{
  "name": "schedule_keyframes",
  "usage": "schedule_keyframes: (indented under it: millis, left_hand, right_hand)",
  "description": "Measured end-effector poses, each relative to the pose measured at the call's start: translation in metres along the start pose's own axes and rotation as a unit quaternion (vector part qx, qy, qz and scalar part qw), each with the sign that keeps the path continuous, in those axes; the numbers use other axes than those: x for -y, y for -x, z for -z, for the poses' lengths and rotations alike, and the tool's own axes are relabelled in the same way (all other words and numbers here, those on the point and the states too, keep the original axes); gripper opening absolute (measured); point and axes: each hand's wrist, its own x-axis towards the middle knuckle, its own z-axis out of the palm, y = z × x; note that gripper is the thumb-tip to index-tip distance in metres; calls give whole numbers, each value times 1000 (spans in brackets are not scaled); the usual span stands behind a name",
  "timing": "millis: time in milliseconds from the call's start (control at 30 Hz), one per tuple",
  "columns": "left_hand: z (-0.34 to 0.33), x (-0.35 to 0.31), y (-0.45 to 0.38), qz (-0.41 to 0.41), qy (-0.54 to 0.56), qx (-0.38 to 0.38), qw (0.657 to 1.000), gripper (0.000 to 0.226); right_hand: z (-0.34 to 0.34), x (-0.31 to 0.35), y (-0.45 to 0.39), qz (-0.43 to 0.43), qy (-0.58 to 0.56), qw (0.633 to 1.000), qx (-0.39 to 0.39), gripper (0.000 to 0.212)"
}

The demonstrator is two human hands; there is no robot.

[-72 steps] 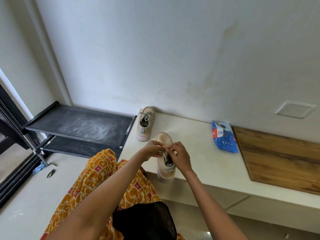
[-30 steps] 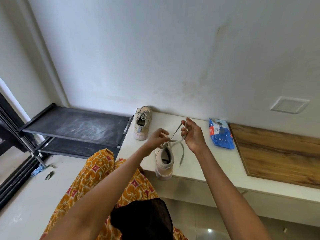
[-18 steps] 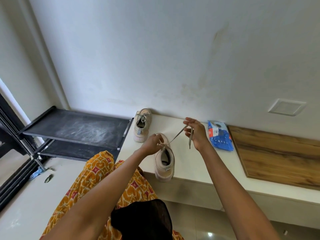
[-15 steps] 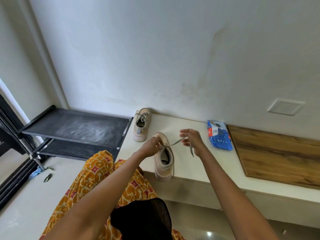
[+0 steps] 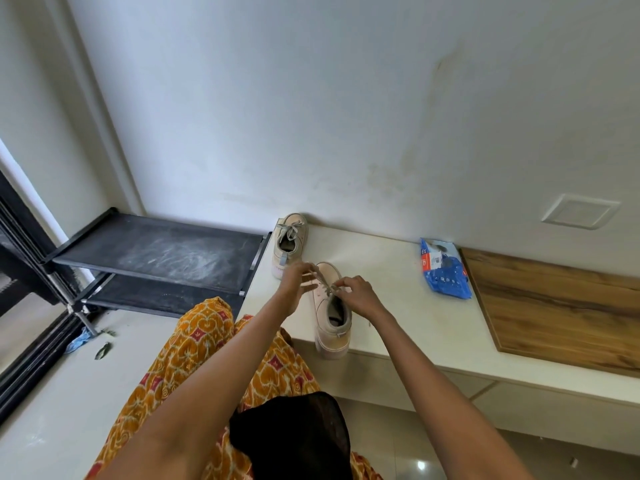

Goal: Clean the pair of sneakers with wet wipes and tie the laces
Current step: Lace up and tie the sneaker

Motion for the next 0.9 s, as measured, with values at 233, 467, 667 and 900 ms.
schedule_keyframes:
  millis: [233,467,667,900]
  left_hand:
    - [4,-25,-1,5,255,-86,963,13]
    - [13,-5,-20,-46,-560,104,820,26]
    - [14,3,-14,-72,-571,111,810,24]
    - [67,10,-8,-28,-626,10,779,26]
  right_hand:
    - [3,-5,-3,-10,-38,999,-36,23]
    - [10,-8,-2,-5,-2,999,-42,19]
    - [15,-18,6,-3,65,996,-63,17]
    - [11,-31,12,-46,36,996,-65,16]
